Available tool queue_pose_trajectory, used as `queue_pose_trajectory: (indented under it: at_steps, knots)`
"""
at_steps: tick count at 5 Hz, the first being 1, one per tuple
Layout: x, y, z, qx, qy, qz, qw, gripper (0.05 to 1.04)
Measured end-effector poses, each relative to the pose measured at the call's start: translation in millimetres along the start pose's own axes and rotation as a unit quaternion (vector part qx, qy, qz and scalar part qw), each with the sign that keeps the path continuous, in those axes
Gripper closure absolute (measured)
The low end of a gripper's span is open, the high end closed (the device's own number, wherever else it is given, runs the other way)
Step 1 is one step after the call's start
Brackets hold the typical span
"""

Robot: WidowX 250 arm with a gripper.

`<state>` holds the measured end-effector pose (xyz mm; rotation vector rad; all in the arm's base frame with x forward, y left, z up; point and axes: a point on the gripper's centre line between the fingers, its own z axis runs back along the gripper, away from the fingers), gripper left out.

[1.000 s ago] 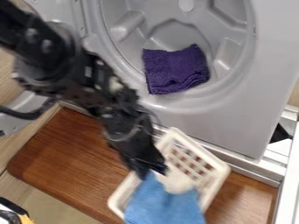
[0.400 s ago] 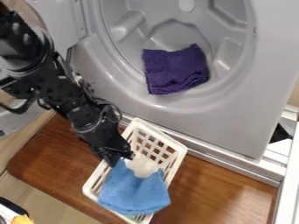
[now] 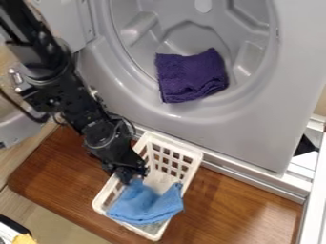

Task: Move the white object and the blue towel

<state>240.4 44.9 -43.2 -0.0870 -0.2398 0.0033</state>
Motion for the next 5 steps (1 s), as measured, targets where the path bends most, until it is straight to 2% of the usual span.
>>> queue_pose_trajectory:
  at_steps: [1,2,3,4,5]
  knots:
    - [-2.3,-1.1,0.4,0.003,0.011,-0.002,0.9999,0.464]
    - [2.8,-3.8,7.8,0.005,0.001,-0.005,1.0000,0.167]
    - [6.2,-4.4,22.2,0.018,-0.001,-0.012,0.9998,0.074]
    - [10.5,-6.7,44.0,0.021,-0.010,-0.023,0.9995,0.079]
    - [11.1,-13.8,65.3,0.008,-0.014,-0.027,0.9995,0.083]
